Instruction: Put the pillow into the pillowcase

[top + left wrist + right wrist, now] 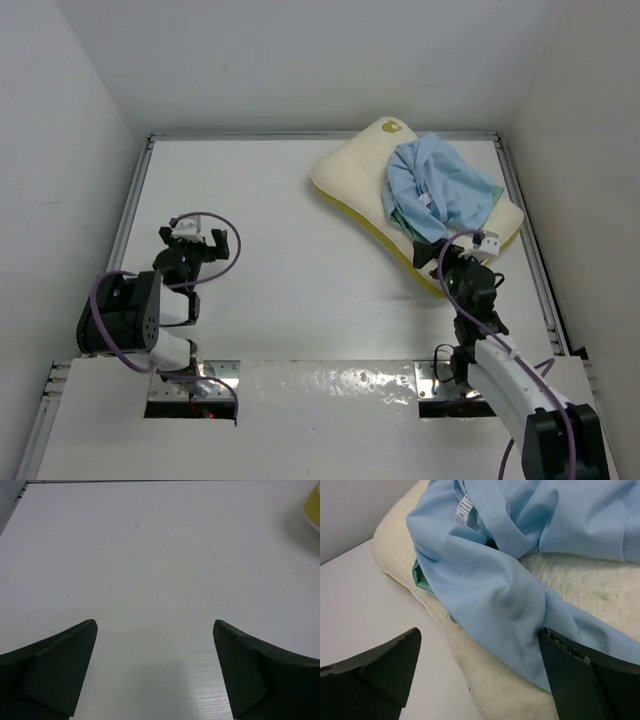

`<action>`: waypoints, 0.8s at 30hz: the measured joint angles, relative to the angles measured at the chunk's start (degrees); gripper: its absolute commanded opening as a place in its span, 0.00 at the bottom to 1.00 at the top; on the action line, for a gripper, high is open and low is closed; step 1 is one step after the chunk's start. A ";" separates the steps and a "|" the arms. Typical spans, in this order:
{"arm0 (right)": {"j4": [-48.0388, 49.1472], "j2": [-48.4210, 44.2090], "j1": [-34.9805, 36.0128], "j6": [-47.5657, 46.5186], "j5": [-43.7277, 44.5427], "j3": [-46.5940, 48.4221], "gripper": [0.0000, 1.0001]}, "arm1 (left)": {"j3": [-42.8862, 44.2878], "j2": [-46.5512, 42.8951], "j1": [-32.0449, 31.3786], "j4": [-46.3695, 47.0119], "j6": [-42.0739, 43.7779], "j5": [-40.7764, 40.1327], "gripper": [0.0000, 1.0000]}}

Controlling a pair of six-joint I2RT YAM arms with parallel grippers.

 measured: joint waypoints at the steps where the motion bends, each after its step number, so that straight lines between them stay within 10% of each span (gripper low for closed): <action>1: -0.72 -0.07 0.00 0.02 -0.07 0.00 0.99 | 0.00 0.00 0.00 0.00 0.02 -0.02 1.00; 9: -10.36 -3.91 0.00 -2.54 -0.33 1.27 0.97 | 0.83 -0.76 0.44 -2.21 1.60 5.11 1.00; 12: -15.28 -1.66 -0.02 -8.79 -3.52 8.35 0.00 | 16.20 -1.53 1.95 -28.46 12.28 23.10 1.00; 14: -22.25 4.92 -0.26 -13.88 -8.94 20.83 0.00 | 35.89 2.73 1.79 -51.41 22.03 31.82 1.00; 16: -29.29 16.24 -0.09 -19.45 -10.91 37.99 0.78 | 56.39 8.20 1.11 -72.37 33.75 33.77 1.00; 17: -32.44 21.46 0.02 -22.05 -10.86 45.97 0.99 | 66.38 10.97 0.59 -80.85 38.03 32.35 1.00; 21: -39.41 41.27 0.15 -30.53 -9.20 70.40 0.99 | 98.73 18.32 -0.83 -96.08 44.48 7.82 1.00; 24: -42.27 49.62 0.13 -32.09 -8.68 73.61 0.99 | 106.01 16.81 -1.57 -89.48 43.85 -19.39 1.00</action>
